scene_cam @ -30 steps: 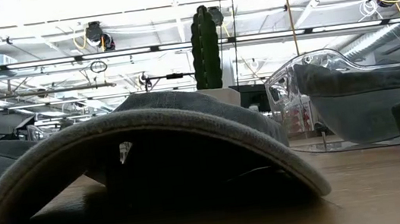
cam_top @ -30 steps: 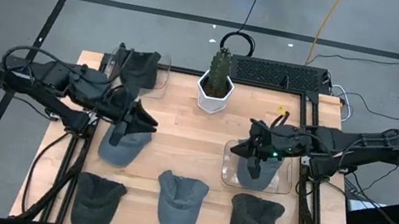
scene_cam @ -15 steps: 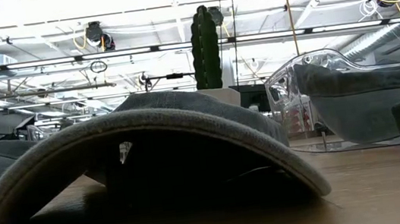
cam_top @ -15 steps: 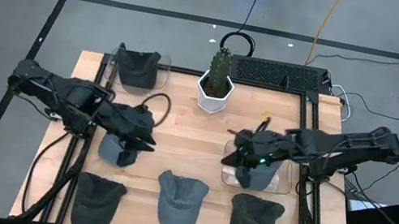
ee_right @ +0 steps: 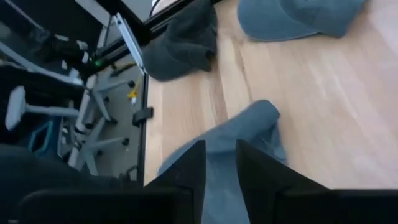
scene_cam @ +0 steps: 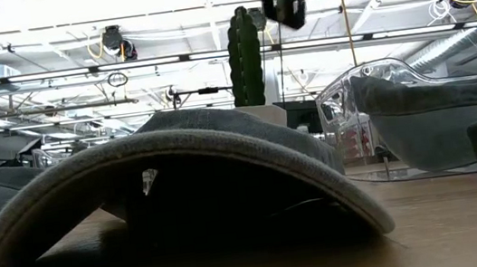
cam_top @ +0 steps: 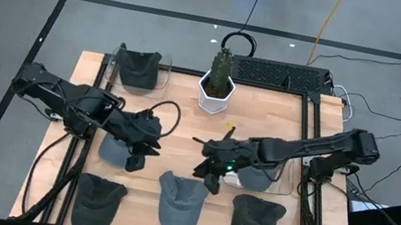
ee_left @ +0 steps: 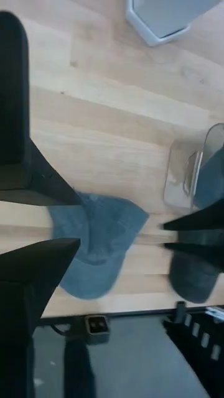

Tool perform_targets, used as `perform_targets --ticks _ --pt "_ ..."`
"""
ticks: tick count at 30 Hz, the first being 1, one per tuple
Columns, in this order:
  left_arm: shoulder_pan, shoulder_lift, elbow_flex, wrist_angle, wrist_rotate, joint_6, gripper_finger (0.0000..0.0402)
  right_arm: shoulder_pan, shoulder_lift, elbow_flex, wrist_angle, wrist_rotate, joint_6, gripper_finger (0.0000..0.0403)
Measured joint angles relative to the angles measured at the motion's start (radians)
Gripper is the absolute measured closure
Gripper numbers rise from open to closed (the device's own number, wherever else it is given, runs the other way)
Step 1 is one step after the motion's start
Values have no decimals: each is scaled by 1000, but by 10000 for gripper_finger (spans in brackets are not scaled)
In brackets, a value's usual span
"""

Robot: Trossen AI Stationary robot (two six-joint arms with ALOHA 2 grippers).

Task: Pick & Place hat
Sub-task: Put the right black cap into the top transparent bin

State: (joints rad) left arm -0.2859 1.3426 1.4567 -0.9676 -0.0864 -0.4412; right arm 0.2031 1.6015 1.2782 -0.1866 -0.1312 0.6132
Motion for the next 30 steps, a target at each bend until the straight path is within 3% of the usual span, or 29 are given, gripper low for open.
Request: perform_targets --ticks 2,5,10,18,25,30 --pt "-2 1 0 -8 2 -41 300 0 33 0 12 -7 12 319" --pt "-17 -4 0 -8 27 -95 300 2 59 0 -13 -107 5 321" --pt "-73 -52 0 -9 22 -114 300 58 -15 0 -225 -179 5 334" --pt "-89 -68 0 -165 0 -123 300 252 -165 0 -535 -82 135 333" --pt "-88 -68 0 26 -11 -105 300 415 -184 -83 -572 -74 296 288" --pt "-88 -68 0 45 -19 -97 300 495 -185 -178 -557 -48 372 256"
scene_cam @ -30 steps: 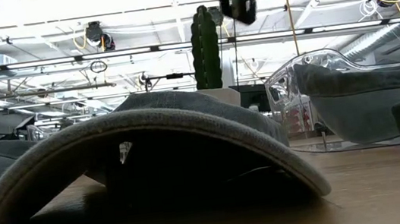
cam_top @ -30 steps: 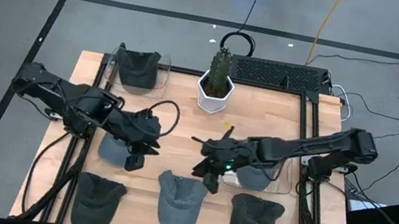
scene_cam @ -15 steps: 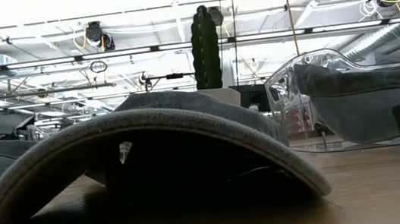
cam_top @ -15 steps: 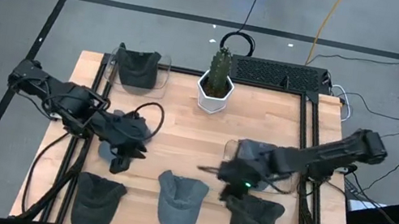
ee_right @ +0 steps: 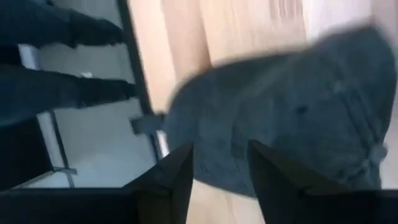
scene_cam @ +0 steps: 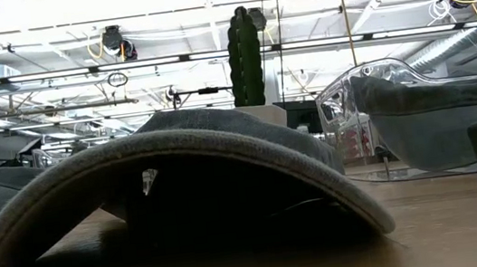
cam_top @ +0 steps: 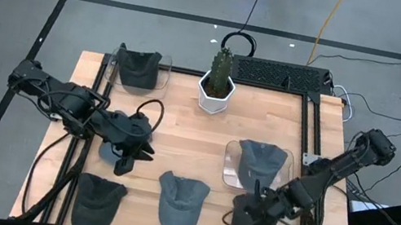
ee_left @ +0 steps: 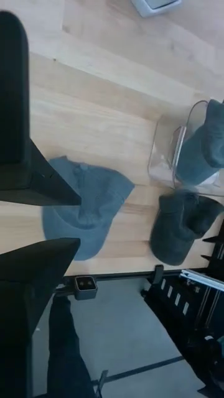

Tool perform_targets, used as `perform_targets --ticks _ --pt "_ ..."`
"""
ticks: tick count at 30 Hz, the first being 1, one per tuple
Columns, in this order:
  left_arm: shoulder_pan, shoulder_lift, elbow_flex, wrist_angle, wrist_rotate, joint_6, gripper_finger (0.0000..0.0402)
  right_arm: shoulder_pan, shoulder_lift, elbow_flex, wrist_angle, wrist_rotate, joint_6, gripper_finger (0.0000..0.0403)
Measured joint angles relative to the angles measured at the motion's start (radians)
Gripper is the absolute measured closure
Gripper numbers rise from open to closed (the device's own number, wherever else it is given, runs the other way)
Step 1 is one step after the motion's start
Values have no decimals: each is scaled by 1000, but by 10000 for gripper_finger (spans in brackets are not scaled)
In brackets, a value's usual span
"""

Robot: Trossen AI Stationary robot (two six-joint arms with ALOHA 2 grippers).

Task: Pick & Place hat
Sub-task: Put the right black cap into the top transparent bin

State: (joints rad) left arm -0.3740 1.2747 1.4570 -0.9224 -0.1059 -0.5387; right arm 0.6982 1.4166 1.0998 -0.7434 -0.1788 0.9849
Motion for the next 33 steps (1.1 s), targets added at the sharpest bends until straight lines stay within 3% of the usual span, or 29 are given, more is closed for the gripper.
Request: perform_targets --ticks 7,16,29,33 --pt "0 0 0 -4 -8 -25 300 86 0 -116 48 3 70 232" --pt "0 0 0 -19 -59 -35 300 123 0 -209 163 24 77 237" --pt "29 0 0 -8 -111 -64 300 122 -53 -233 175 52 42 238" --pt "43 0 0 -8 -112 -56 300 122 -97 -233 173 159 39 238"
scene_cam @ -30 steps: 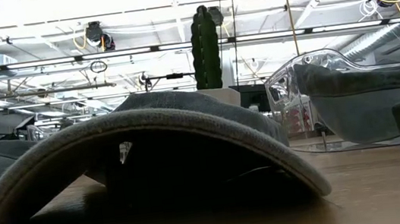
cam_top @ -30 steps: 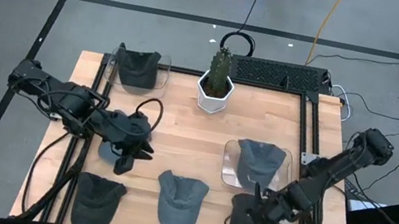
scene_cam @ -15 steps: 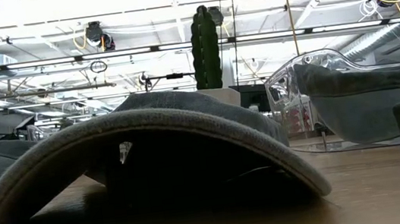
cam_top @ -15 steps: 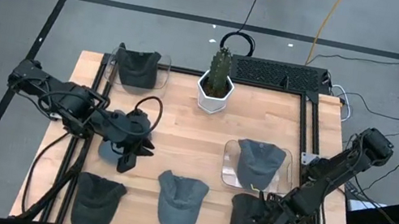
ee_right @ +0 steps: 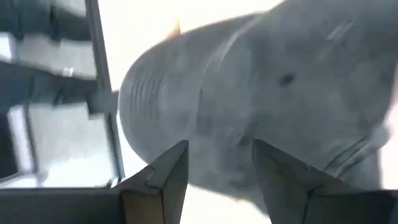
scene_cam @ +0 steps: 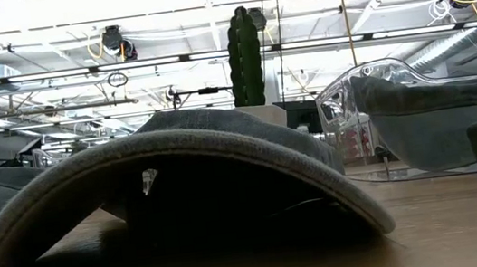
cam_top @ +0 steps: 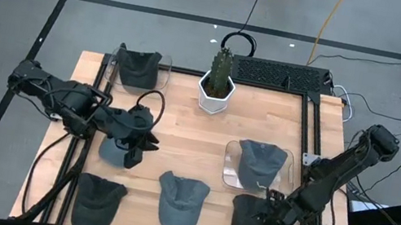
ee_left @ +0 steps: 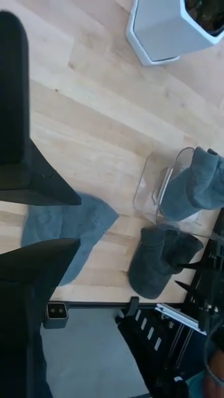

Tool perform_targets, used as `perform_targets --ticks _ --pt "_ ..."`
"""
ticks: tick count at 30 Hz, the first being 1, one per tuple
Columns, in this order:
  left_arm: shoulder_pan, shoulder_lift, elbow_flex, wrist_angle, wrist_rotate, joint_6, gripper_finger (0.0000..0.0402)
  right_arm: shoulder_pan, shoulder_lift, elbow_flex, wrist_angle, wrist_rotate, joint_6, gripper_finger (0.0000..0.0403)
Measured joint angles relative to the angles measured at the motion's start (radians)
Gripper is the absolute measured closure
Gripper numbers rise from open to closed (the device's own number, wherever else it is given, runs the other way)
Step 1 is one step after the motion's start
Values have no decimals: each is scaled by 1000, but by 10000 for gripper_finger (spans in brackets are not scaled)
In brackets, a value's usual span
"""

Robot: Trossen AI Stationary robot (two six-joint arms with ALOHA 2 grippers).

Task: Pick & Place hat
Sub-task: Put the right black cap into the top transparent bin

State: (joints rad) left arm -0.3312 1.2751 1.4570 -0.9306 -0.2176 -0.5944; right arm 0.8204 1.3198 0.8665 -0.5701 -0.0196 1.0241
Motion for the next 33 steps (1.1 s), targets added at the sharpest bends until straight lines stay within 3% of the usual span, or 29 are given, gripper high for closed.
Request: perform_targets --ticks 4,12,20,25,30,33 --pt "15 4 0 0 0 8 300 -1 8 0 50 46 -49 238" --pt "23 8 0 -1 7 9 300 3 80 -4 75 -6 -76 238" --pt "23 8 0 -5 7 15 300 3 83 -69 141 -18 13 243" --pt "23 8 0 -8 7 25 300 3 83 -71 173 -35 12 289" --pt "23 8 0 -8 7 33 300 5 83 -72 191 -69 12 381" --pt "23 8 0 -7 8 33 300 6 71 -70 203 -113 22 394"
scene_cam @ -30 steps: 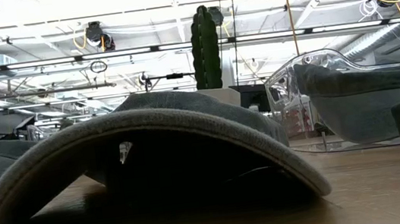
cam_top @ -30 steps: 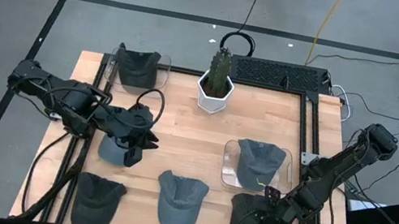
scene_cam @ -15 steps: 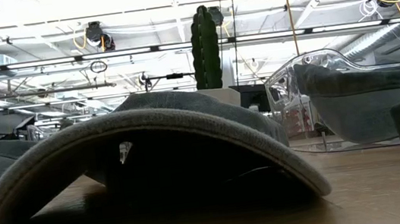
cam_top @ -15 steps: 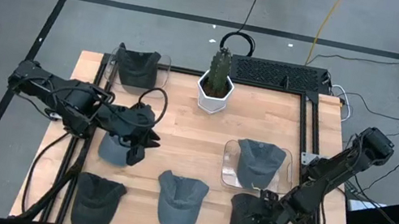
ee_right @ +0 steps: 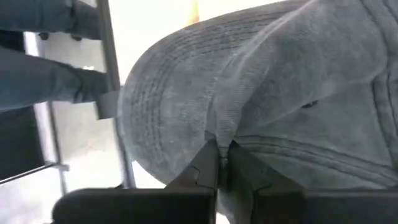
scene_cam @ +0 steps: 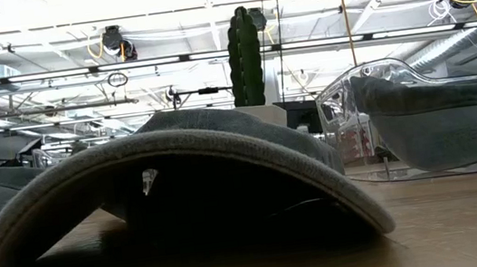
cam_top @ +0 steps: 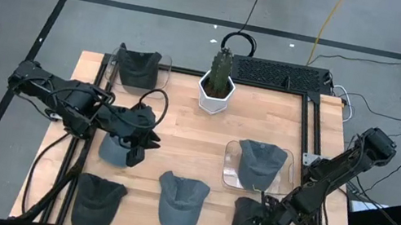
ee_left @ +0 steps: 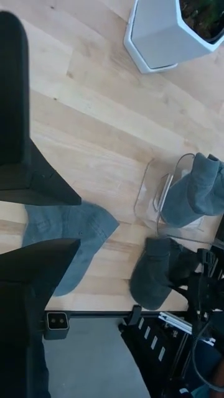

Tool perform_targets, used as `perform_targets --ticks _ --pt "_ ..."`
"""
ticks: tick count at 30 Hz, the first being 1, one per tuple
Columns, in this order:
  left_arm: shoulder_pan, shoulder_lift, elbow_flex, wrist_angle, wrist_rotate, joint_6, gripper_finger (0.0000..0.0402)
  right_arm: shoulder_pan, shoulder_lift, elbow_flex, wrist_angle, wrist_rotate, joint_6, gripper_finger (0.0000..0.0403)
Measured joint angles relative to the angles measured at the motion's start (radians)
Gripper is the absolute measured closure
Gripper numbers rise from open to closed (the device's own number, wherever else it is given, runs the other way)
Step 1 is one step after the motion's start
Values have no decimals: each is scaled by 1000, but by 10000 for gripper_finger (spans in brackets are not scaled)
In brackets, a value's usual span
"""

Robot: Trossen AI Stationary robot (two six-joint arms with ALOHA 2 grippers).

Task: Pick & Place hat
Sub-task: Put the right black cap into the top transparent bin

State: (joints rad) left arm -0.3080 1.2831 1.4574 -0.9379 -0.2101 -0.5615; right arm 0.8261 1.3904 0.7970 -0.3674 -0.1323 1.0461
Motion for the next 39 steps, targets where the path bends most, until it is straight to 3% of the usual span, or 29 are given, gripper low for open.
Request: perform_targets --ticks 7,15,22,30,39 --pt "0 0 0 42 36 2 300 1 -123 103 -89 -29 -11 400" --pt "0 0 0 203 72 46 300 -40 -178 404 -411 -25 -121 402" --pt "23 -14 10 417 85 143 300 -244 -114 608 -676 31 -379 402" --pt "82 -15 88 410 119 232 300 -536 17 731 -658 80 -657 402" --pt "138 21 119 333 225 349 300 -679 231 980 -692 54 -976 403"
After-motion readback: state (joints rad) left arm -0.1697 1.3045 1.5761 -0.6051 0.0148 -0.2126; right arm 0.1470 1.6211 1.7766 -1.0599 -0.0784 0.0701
